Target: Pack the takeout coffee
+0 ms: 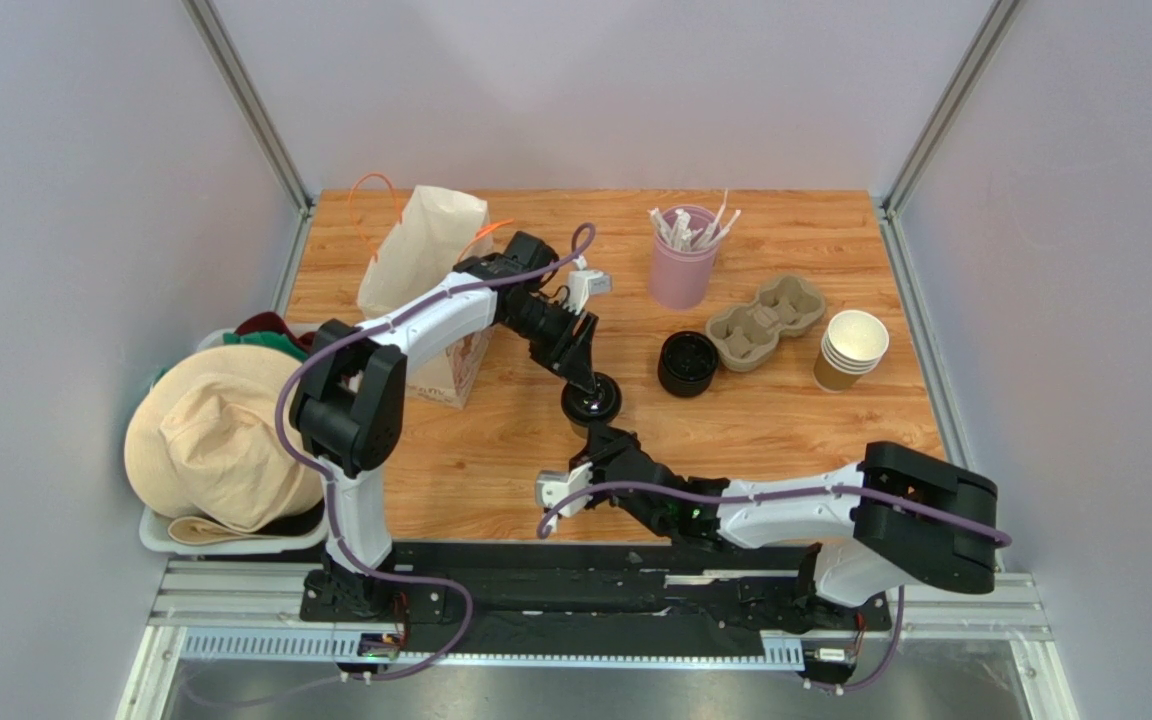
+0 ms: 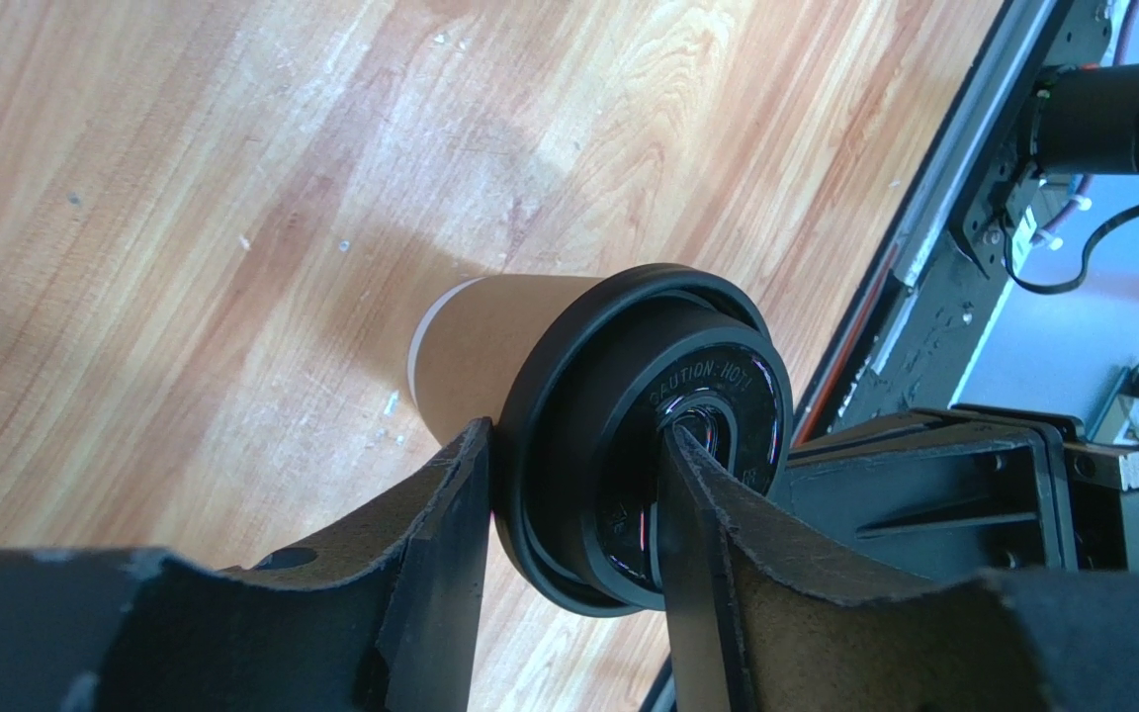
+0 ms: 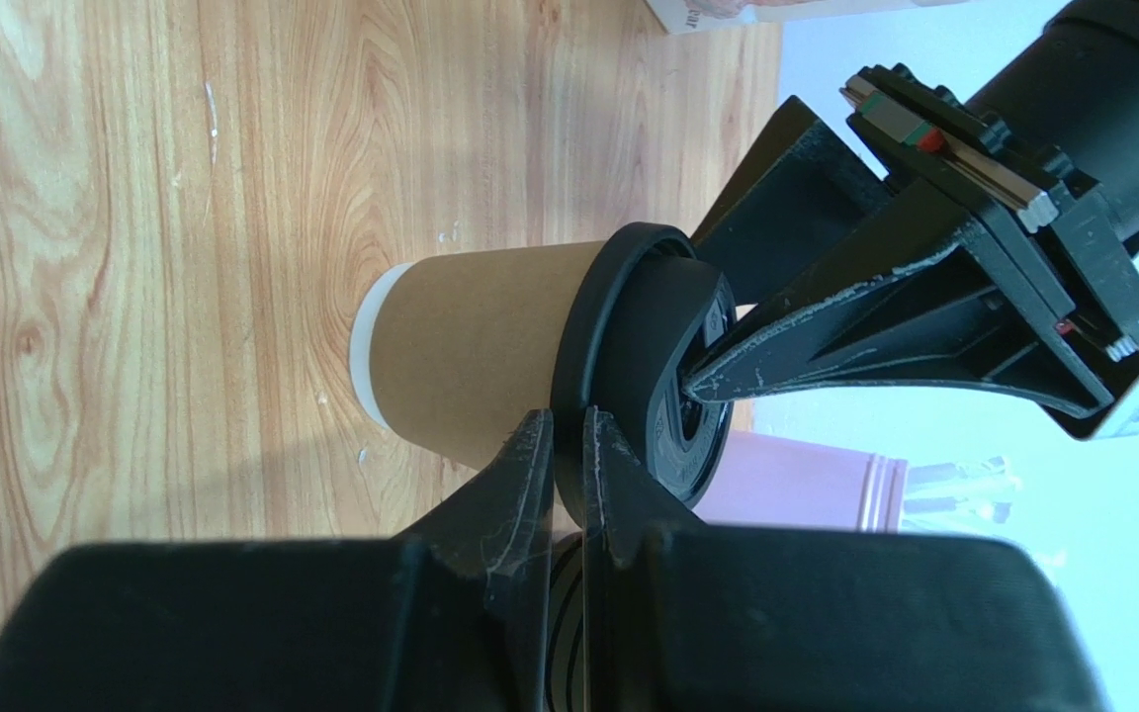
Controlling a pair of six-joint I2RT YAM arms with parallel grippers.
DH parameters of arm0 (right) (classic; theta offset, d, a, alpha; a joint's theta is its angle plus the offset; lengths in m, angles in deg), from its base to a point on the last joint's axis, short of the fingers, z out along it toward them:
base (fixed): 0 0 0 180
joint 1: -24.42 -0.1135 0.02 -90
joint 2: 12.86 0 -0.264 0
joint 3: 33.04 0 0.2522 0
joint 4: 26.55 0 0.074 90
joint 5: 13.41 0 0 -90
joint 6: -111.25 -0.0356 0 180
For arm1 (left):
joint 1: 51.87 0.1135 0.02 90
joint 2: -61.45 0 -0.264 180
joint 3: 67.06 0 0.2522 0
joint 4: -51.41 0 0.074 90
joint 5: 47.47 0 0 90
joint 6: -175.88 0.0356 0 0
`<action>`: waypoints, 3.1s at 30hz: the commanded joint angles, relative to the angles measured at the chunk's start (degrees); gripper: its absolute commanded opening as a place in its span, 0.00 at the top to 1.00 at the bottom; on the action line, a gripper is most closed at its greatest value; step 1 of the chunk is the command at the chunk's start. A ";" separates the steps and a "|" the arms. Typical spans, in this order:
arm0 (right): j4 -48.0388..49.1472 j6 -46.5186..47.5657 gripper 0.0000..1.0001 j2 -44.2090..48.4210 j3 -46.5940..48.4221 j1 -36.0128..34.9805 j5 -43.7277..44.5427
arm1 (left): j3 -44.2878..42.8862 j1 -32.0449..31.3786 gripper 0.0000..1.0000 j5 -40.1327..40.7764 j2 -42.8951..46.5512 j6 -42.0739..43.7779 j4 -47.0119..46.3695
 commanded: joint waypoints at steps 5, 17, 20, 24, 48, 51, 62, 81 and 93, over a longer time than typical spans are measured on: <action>-26.86 -9.21 0.89 -4.23 1.51 2.07 -16.30 | 1.87 -0.28 0.50 10.88 -3.08 2.45 0.53; -38.46 -11.14 0.60 3.49 9.24 5.41 -18.94 | 1.78 -0.54 0.50 12.03 -2.64 2.71 0.89; -44.78 -12.63 0.48 5.43 14.86 6.99 -19.99 | 1.70 -0.54 0.50 12.20 -2.55 2.71 0.97; -52.17 -14.56 0.44 7.46 20.49 7.35 -22.36 | 1.35 -0.54 0.50 12.29 -2.46 2.62 0.71; -65.98 -26.34 0.32 7.73 41.59 24.92 -40.56 | -3.92 -0.28 0.48 7.37 -0.53 4.20 3.69; -65.90 -27.40 0.32 6.32 42.65 26.24 -41.79 | -5.33 -0.28 0.45 6.05 -0.18 4.73 5.19; -65.19 -29.33 0.31 3.51 42.65 30.55 -45.83 | -11.83 0.69 0.35 1.49 -0.09 4.91 8.35; -71.26 -15.36 0.12 -1.94 45.28 39.60 -62.36 | 4.50 3.85 0.19 -4.24 11.24 21.33 -2.27; -73.98 -13.34 0.10 -7.92 48.98 42.32 -72.64 | 17.24 3.76 0.14 0.42 20.90 31.88 -18.09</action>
